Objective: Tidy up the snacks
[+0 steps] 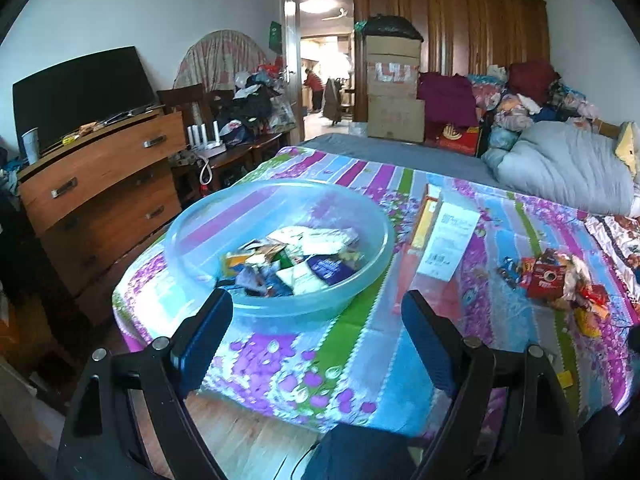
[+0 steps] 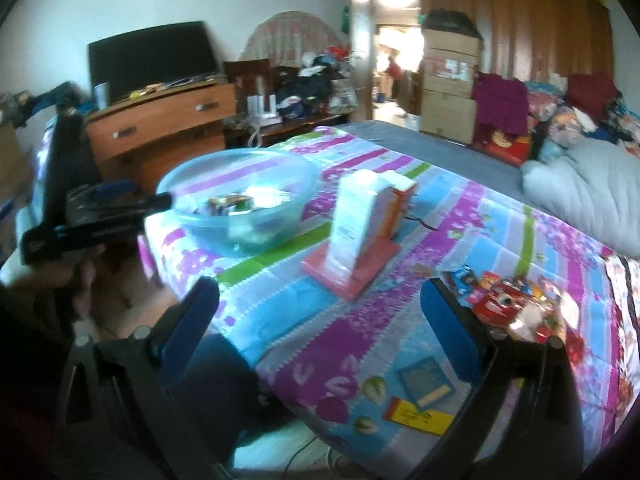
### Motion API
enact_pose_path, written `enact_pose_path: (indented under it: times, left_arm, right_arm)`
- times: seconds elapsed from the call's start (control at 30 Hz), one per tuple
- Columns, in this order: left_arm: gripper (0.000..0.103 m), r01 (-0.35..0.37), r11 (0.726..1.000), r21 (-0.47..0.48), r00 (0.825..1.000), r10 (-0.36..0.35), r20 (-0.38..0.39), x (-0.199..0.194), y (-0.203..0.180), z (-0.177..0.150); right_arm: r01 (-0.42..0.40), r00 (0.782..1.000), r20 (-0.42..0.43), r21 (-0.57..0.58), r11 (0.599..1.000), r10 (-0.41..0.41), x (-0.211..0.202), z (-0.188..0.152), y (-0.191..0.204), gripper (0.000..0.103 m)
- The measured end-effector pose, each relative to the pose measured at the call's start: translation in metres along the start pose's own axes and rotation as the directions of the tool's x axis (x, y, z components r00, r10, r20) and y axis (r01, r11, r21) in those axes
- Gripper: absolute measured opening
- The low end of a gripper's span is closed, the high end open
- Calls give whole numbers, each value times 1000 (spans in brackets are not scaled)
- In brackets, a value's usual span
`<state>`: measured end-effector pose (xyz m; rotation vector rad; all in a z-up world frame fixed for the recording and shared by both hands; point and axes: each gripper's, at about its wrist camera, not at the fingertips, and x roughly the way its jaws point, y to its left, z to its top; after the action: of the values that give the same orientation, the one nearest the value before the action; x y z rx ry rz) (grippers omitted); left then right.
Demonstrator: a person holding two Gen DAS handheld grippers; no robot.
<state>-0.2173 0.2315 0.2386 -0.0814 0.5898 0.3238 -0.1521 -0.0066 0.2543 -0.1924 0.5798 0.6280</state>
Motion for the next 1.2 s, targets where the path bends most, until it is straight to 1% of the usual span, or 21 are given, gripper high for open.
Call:
enact_pose_path:
  times: [0.1,0.2,0.27,0.33,0.37,0.4,0.43,0.5,0.53,0.57,0.67,0.7,0.73,0.77,0.83,0.9,0.97,1.0,1.07,1.17,1.2]
  left_arm:
    - [87,-38,999,11,999,38,-16,2,6,-2]
    - [87,-39,999,3,999,39,-14,3,8,-2]
    - [87,-10,999,46,1000,11,-19,5,-4,-1]
    - [87,52,992,111,998,-49,-33,9,-27,-3]
    - [87,102,984,149,994,-96,-48,10,-43,-4]
    - [88,133,976,170,990,-125,-59,12,-53,-5]
    - [88,181,963,199,982,-167,-85,16,-70,-8]
    - [88,283,931,230,955,-252,-154,27,-100,-16]
    - [88,320,915,247,942,-279,-189,36,-117,-21]
    - [88,347,899,269,930,-292,-222,46,-135,-27]
    - [88,391,865,314,908,-306,-287,77,-174,-44]
    - [88,409,855,319,895,-308,-321,90,-188,-50]
    - [88,435,842,319,879,-320,-353,105,-201,-54]
    - [88,449,834,319,869,-325,-372,119,-215,-58]
    - [88,460,824,331,861,-324,-392,142,-240,-66]
    - [88,450,820,354,865,-303,-399,168,-264,-77]
    - [88,445,825,348,852,-270,-449,202,-286,-87]
    - [88,435,832,345,851,-254,-460,213,-292,-91]
    - [88,412,849,331,854,-234,-465,234,-304,-93]
    - [88,395,866,308,863,-234,-448,253,-312,-90]
    - [90,394,871,295,864,-242,-441,258,-313,-88]
  right_arm:
    - [44,999,-14,49,998,-43,-4,-8,-21,103]
    - [57,997,-68,127,990,-48,-1,-25,-44,103]
    - [66,992,-114,175,982,-46,5,-43,-57,103]
    - [82,986,-161,224,971,-46,10,-63,-70,103]
    - [87,982,-183,250,964,-42,13,-73,-77,103]
    - [93,980,-197,268,959,-39,14,-81,-83,103]
    - [106,976,-212,290,951,-44,16,-91,-92,103]
    - [123,970,-240,320,939,-46,20,-107,-105,103]
    - [134,966,-255,331,934,-48,23,-113,-111,103]
    - [149,960,-273,344,927,-53,26,-122,-119,103]
    - [195,946,-318,379,904,-70,37,-144,-144,103]
    - [210,942,-325,396,894,-77,41,-151,-156,103]
    - [217,942,-326,401,890,-82,44,-153,-162,103]
    - [230,939,-330,406,884,-93,49,-155,-171,103]
    - [261,930,-347,400,878,-118,68,-158,-190,103]
    - [272,924,-361,390,879,-126,86,-159,-200,103]
    - [281,917,-378,383,880,-128,109,-160,-211,103]
    - [283,914,-385,380,880,-128,123,-159,-217,103]
    - [293,911,-387,371,881,-141,137,-159,-224,103]
    - [326,900,-396,337,883,-181,162,-157,-237,103]
    - [338,897,-393,315,887,-202,168,-157,-240,103]
